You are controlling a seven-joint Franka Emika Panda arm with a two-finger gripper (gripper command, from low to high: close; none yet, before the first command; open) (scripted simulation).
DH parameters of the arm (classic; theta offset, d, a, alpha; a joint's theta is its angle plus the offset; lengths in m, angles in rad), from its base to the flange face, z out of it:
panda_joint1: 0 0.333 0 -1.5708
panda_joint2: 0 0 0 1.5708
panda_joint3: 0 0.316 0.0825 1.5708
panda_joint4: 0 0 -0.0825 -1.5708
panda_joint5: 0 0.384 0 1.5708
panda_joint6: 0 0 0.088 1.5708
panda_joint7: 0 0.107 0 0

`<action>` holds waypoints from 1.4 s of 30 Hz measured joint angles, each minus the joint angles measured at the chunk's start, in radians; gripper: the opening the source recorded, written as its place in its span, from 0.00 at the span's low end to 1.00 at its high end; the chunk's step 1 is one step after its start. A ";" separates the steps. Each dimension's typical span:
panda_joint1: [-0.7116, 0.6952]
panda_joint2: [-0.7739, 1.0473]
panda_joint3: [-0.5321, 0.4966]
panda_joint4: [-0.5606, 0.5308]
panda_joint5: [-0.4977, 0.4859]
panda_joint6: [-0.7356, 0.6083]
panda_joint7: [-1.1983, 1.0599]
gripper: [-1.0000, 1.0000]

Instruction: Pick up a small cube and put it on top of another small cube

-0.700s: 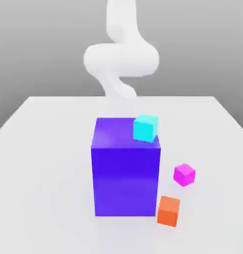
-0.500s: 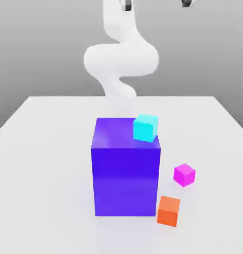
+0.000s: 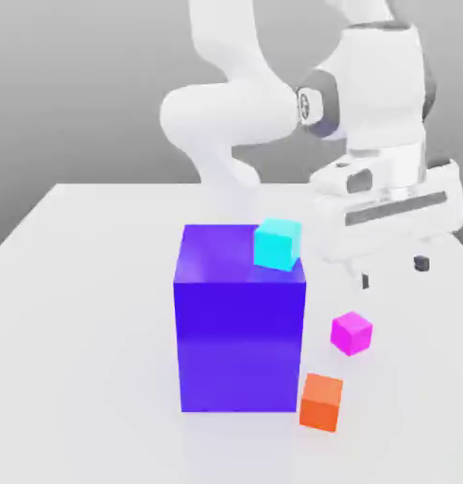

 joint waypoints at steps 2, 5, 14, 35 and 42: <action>0.025 0.045 0.033 -0.048 -0.003 0.042 0.015 0.50; 0.050 0.113 0.087 -0.121 -0.029 0.106 0.053 0.50; 0.029 0.275 0.079 -0.114 -0.185 0.232 0.150 0.50; 0.319 0.479 -0.241 -0.088 -0.345 0.408 0.278 0.00; 0.182 0.370 -0.099 -0.096 -0.286 0.313 0.220 0.00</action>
